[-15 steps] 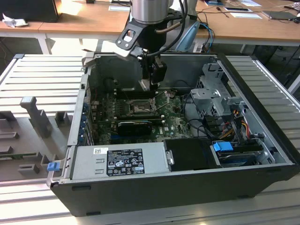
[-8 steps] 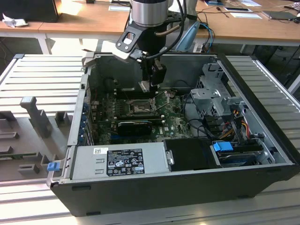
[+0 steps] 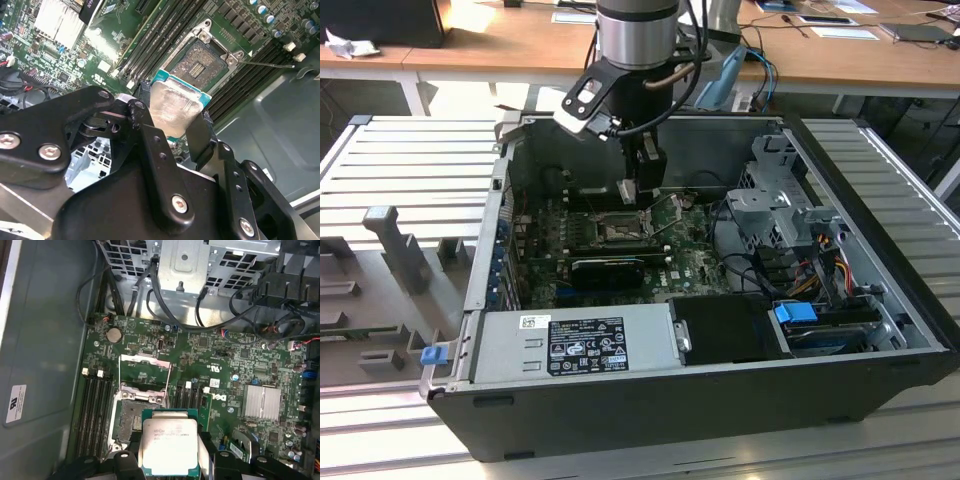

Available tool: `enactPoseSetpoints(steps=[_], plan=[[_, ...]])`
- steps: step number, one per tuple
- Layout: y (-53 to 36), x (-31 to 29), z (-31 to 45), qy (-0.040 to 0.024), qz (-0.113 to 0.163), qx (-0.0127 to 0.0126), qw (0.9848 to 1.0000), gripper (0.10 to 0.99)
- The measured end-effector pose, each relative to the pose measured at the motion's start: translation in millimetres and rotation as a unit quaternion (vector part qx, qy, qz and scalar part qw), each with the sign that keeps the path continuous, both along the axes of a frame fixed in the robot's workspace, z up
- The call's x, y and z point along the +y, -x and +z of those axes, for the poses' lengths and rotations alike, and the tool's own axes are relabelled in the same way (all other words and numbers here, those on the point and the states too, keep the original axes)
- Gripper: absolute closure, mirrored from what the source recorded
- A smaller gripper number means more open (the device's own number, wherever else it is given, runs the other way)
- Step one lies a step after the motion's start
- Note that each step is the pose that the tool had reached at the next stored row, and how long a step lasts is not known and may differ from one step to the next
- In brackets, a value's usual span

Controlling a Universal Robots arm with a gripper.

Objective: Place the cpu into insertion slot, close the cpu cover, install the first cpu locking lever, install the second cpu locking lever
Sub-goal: 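Place the cpu into insertion slot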

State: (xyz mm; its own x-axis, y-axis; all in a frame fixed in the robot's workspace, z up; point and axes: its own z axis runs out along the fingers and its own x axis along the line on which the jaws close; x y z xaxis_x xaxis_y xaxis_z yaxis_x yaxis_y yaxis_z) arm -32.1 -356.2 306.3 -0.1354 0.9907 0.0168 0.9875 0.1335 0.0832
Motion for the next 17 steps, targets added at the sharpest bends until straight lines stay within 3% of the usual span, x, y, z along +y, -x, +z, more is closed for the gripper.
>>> enactPoseSetpoints(steps=[8,12,17], plan=[[0.0,0.0,-2.5,-0.0001,-0.003,0.0006,1.0000,0.561],[0.0,2.4,-8.0,-0.0001,-0.014,0.0039,0.9999,0.561],[0.1,2.4,-14.1,-0.0001,-0.020,0.0043,0.9998,0.561]])
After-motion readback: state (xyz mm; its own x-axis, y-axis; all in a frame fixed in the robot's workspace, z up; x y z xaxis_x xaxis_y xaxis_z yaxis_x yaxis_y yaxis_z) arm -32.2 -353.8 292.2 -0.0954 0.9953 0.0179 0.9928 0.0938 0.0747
